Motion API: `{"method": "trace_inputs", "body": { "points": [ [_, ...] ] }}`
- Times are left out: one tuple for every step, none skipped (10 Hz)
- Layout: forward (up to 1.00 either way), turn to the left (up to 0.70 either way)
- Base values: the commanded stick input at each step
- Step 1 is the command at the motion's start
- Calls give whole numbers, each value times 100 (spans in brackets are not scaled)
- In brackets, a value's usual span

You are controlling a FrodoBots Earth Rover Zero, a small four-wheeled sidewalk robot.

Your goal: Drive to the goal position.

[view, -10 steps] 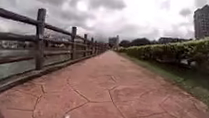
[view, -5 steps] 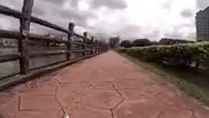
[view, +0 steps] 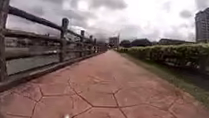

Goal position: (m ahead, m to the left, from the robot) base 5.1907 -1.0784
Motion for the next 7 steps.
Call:
{"method": "trace_inputs", "body": {
  "points": [
    [100,0],
    [100,0],
    [100,-10],
    [100,-27],
    [100,-27],
    [100,-27],
    [100,-9]
  ]
}}
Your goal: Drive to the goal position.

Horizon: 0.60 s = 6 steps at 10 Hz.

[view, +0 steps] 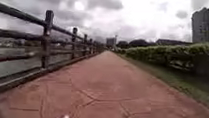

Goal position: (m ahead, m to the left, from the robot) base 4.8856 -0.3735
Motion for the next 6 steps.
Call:
{"method": "trace_inputs", "body": {
  "points": [
    [100,0],
    [100,0],
    [100,0],
    [100,0],
    [100,0],
    [100,0]
  ]
}}
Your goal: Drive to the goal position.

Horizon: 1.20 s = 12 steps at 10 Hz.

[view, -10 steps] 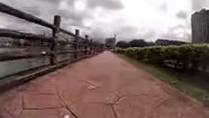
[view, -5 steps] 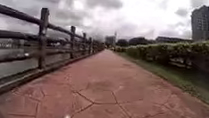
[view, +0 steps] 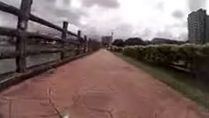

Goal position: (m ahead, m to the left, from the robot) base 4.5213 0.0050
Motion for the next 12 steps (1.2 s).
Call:
{"method": "trace_inputs", "body": {
  "points": [
    [100,0],
    [100,0],
    [100,0],
    [100,0],
    [100,0],
    [100,0],
    [100,0],
    [100,0],
    [100,0],
    [100,0],
    [100,0],
    [100,0]
  ]
}}
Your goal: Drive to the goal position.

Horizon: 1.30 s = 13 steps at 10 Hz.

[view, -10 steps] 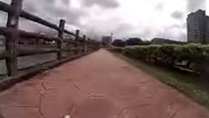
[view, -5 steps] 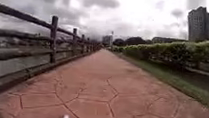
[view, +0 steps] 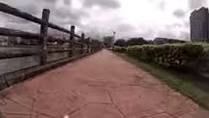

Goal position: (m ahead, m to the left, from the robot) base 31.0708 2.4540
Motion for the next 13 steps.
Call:
{"method": "trace_inputs", "body": {
  "points": [
    [100,0],
    [100,-11],
    [100,-27],
    [100,-27],
    [100,-15],
    [100,0],
    [100,0],
    [100,0],
    [100,0],
    [100,0],
    [100,0],
    [100,0],
    [100,0]
  ]
}}
